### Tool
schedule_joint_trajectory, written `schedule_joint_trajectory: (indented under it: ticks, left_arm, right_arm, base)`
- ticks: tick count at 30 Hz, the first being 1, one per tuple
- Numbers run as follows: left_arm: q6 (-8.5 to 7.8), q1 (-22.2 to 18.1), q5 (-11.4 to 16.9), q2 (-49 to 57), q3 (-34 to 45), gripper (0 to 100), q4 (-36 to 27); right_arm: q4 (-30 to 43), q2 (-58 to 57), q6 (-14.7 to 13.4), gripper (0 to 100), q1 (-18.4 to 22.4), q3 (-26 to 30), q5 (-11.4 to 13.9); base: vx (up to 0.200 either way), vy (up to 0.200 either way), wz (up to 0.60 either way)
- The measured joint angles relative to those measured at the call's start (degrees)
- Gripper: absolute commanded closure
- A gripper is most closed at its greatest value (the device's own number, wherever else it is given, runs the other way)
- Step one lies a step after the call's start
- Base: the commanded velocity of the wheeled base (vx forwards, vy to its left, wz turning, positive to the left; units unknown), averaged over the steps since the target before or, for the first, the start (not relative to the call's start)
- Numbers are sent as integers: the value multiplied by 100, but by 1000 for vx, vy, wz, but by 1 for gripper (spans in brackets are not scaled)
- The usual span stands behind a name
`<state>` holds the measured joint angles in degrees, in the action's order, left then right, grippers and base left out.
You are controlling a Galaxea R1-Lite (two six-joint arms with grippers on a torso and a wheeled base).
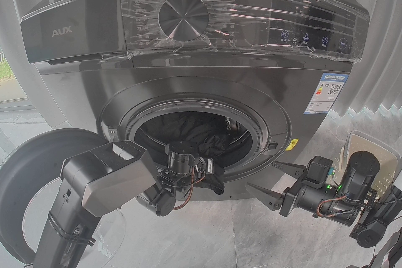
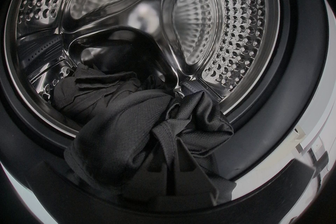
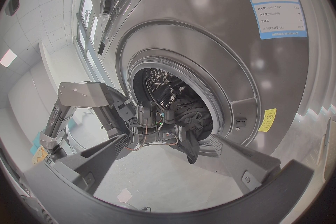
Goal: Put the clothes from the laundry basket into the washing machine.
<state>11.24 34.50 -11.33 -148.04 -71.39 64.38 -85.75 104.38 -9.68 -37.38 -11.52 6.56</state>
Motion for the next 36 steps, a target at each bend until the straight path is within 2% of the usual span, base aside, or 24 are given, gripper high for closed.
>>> schedule_joint_trajectory:
  ticks: [7, 17, 28, 29, 36]
  left_arm:
    - [2, -74, -49, -52, -474, 100, 46]
    - [-18, -258, -279, -116, -1990, 100, 71]
    - [-21, -496, -364, -297, -2448, 100, -48]
    - [-22, -495, -361, -306, -2448, 0, -35]
    - [-13, -474, -354, -330, -2475, 0, -1]
  right_arm:
    - [-17, -10, 7, 0, -13, 2, 1]
    - [-20, -18, 11, 0, -79, 2, 0]
    - [-20, -41, 18, 0, -132, 2, 0]
    - [-20, -44, 21, 0, -135, 2, 1]
    - [-20, -55, 21, 0, -135, -7, 1]
  base:
    - [0, 0, 0]
    - [0, 0, 0]
    - [0, 0, 0]
    - [0, 0, 0]
    - [0, 0, 0]
